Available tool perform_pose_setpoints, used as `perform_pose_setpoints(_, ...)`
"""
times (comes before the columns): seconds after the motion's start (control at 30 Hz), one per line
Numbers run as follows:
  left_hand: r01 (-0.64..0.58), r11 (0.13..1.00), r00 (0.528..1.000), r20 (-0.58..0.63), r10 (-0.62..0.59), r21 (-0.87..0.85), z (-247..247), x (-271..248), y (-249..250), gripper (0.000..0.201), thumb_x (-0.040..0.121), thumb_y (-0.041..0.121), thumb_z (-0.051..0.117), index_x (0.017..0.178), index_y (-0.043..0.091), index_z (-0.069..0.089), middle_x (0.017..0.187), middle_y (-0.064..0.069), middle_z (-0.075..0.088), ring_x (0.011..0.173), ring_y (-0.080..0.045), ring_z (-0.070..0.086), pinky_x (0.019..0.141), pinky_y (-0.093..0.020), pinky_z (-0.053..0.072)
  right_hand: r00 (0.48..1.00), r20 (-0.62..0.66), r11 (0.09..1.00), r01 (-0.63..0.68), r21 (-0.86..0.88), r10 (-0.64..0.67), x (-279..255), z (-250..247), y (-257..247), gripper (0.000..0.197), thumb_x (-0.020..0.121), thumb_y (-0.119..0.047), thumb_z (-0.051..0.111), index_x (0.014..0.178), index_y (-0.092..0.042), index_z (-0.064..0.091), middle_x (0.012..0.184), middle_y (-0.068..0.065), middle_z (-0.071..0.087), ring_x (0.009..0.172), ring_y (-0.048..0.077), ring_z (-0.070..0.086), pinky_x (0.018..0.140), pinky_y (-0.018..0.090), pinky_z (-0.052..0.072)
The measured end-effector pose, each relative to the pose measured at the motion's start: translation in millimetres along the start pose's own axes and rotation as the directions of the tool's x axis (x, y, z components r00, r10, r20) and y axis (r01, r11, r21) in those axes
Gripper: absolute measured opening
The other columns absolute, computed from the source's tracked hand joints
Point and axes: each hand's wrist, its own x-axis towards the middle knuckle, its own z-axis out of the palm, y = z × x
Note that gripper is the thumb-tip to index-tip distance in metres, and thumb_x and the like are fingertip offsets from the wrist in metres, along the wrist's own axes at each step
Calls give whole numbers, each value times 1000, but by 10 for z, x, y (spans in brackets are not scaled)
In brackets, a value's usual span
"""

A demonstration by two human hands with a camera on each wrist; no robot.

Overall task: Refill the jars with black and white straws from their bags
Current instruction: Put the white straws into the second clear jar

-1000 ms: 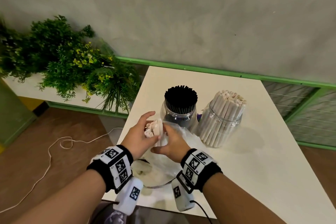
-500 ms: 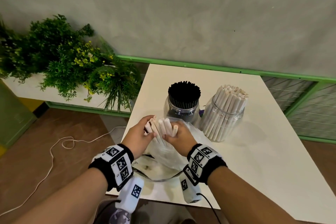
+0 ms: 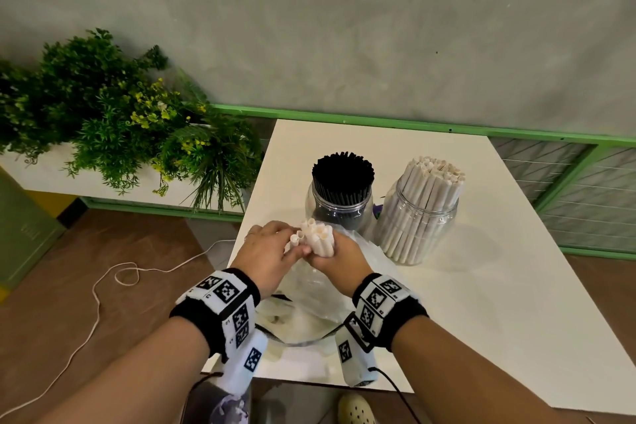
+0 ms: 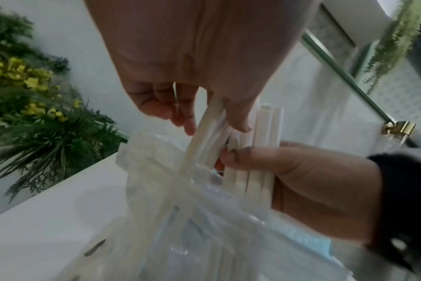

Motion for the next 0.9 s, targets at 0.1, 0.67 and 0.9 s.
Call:
perform_pose_setpoints(0.1,74,988,997,31,-71,-132,-64,15,23,39,89,43,59,125,28,56,109,-1,53,97,-17,55,77,-15,37,1000,1,999,-9,46,9,-54,-52,41,20,84,-9,70,100,-20,64,91,-7,69,80,-2,63,74,15,48)
perform_pose_setpoints(0.67,139,774,986,10,-169,-618,-41,78,141,28,77,9,75,98,25,67,92,3,71,87,-14,66,81,-22,52,999,-31,995,41,88,-38,-61,29,17,54,65,-11,82,104,-25,48,97,-5,63,86,8,62,76,22,50)
perform_pose_setpoints(0.9,147,597,977,20,-214,-789,25,-20,144,29,90,5,59,114,21,56,112,2,63,109,-14,59,95,-28,46,983,-182,983,40,178,-7,-21,-91,-30,37,64,-18,71,99,-16,58,91,8,69,86,27,66,80,43,56)
